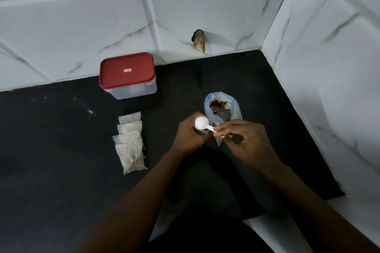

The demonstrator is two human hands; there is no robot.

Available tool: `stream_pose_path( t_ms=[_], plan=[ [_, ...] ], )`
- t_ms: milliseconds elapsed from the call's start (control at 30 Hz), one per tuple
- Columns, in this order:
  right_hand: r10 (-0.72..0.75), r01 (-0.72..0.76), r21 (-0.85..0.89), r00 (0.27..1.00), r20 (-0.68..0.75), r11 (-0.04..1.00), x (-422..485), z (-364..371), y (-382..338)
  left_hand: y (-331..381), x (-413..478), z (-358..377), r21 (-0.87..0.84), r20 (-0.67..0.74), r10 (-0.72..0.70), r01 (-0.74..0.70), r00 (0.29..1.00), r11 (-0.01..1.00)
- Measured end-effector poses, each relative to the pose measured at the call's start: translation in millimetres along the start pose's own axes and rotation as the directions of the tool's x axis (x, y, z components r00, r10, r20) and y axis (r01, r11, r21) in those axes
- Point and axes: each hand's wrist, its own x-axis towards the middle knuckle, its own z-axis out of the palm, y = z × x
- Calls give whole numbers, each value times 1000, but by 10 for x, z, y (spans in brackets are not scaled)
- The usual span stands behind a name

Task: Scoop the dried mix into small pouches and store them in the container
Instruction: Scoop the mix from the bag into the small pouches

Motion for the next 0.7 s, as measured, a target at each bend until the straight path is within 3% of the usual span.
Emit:
stream_pose_path(
  t_ms=[167, 267, 367, 467, 567, 700],
  plan=[
    [92, -86, 84, 993, -71, 993, -88, -13, -13, 40, -42, -2, 2, 14, 2, -2, 1000, 1000],
    [317, -276, 333, 945, -75, 902, -101, -33, -72, 124, -79, -16, -21, 34, -19, 19, 999, 1000],
    [597, -381, 684, 796, -100, 622, -64, -37, -83, 137, -91, -38, 5, 36, -4, 4, 999, 1000],
    [812, -417, 814, 574, -109, 405, 11, -11, 77, 136, -126, -64, 29, 38, -4, 3, 999, 1000],
    [887, -512, 782, 448, -111, 356, 52, 95, 352, 135, -176, -80, 43, 32, -5, 4, 999, 999],
    [901, -634, 670, 415, -126, 386, 66, 285, 507, 144, -260, -107, 32, 26, -43, 42, 999, 999]
  ],
)
